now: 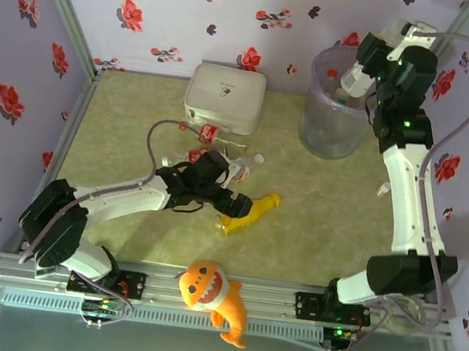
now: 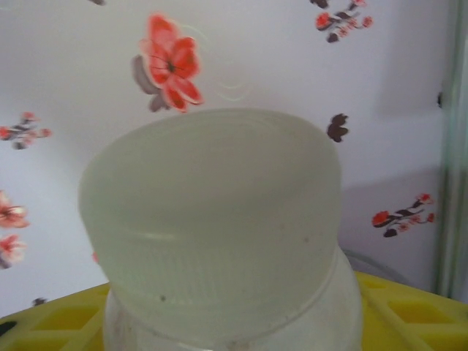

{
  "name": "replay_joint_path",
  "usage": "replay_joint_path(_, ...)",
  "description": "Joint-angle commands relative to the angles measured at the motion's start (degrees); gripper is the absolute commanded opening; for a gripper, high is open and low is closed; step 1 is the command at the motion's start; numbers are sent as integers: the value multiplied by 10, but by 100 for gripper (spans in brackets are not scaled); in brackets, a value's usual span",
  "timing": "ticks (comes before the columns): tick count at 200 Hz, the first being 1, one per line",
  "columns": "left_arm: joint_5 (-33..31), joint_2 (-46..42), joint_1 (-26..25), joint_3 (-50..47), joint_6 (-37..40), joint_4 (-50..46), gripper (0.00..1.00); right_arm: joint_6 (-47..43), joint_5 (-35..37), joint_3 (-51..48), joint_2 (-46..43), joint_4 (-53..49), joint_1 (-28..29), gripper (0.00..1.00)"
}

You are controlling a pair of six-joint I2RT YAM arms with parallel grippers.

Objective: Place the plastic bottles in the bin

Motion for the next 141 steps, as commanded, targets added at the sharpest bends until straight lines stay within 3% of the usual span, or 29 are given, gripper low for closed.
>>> replay_joint_path(1,-23,17,-10,25,16,-33,100,-6,13,37,35,10,-6,33)
replay_joint_path(59,-49,47,-22,54,27,-67,100,11,-27,80,122,-49,-18,33)
replay_joint_path(141,-51,57,-23,57,31,-67,100,20,-43,12,154,-68,-26,33)
